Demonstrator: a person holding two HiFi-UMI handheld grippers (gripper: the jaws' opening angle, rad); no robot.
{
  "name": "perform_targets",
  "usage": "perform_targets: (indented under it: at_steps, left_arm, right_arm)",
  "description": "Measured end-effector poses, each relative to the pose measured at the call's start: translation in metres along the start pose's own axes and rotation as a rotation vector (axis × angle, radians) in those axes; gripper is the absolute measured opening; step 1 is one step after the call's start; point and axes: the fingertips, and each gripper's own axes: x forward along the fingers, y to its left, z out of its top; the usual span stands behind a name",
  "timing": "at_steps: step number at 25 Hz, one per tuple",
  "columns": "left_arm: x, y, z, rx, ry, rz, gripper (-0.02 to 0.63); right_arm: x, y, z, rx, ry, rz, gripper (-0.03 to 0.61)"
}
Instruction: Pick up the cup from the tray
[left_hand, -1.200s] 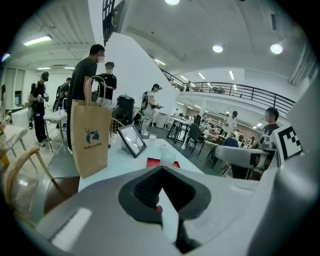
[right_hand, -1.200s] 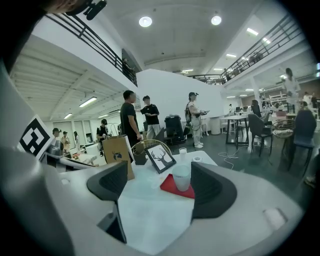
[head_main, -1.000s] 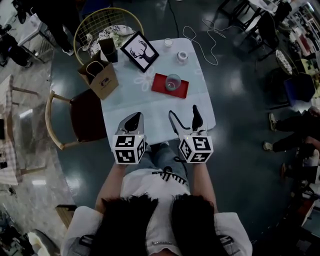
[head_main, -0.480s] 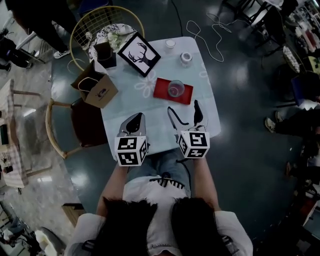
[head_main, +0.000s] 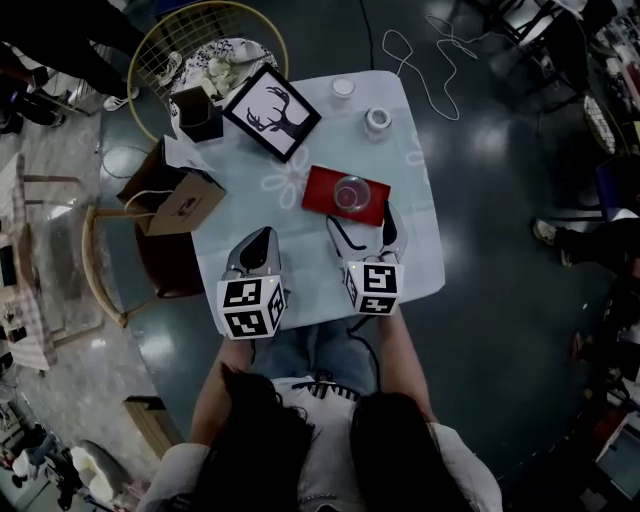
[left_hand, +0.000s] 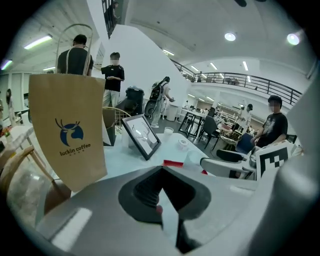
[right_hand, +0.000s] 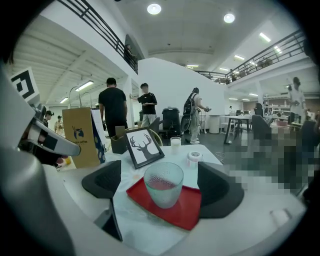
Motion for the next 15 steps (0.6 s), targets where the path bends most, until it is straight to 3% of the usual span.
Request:
perform_targets:
  at_steps: [15]
  left_arm:
    - [0.036, 0.010, -0.019, -0.009, 0.061, 0.055, 0.000]
  right_arm:
    - [0.055, -0.006, -0.039, -0.021, 0.042, 0.018, 0.492]
